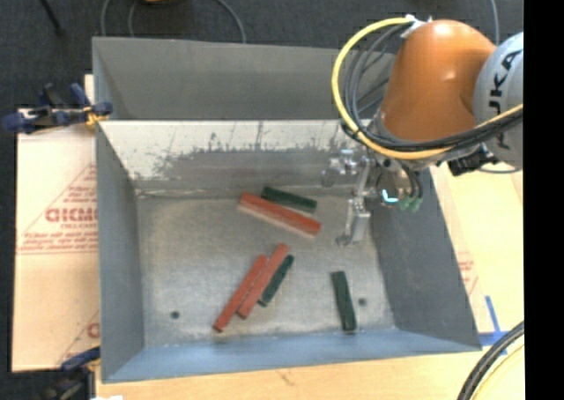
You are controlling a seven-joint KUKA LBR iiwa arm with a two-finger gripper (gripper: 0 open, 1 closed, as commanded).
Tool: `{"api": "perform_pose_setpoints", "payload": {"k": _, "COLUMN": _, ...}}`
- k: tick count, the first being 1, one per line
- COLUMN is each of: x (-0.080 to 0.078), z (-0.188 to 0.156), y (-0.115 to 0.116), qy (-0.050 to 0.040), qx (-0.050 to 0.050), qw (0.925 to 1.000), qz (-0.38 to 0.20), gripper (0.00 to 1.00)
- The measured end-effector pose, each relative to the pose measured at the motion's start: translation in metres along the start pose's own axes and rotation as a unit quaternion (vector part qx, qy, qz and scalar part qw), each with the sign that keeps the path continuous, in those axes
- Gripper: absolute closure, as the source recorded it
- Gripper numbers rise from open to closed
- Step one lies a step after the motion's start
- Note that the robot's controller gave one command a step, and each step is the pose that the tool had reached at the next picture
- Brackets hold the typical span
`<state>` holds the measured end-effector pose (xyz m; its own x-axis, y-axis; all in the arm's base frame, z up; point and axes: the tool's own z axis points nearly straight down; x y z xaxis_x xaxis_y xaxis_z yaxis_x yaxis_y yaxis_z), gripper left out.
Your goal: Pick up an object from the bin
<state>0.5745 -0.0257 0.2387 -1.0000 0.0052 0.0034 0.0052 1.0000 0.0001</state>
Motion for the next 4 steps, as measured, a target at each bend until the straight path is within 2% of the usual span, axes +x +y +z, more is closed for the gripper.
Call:
{"api": "perform_pose_setpoints", "payload": {"k": 1, "x": -0.001, "z": -0.005, "y": 0.0, "qy": -0.0041, "qx": 0.0, "qw": 1.0, "qz": 0.0, "gripper": 0.0}}
{"api": "perform_pose_setpoints", "payload": {"k": 2, "x": -0.025, "z": 0.062, "y": 0.008, "qy": -0.006, "qx": -0.001, "qw": 0.9986, "qz": 0.053, "gripper": 0.0}}
{"api": "perform_pose_setpoints", "payload": {"k": 3, "x": -0.062, "z": 0.078, "y": 0.018, "qy": -0.0053, "qx": -0.001, "qw": 0.9964, "qz": 0.085, "gripper": 0.0}}
{"api": "perform_pose_setpoints", "payload": {"k": 4, "x": -0.065, "z": 0.103, "y": 0.01, "qy": -0.0037, "qx": -0.001, "qw": 0.9855, "qz": 0.17, "gripper": 0.0}}
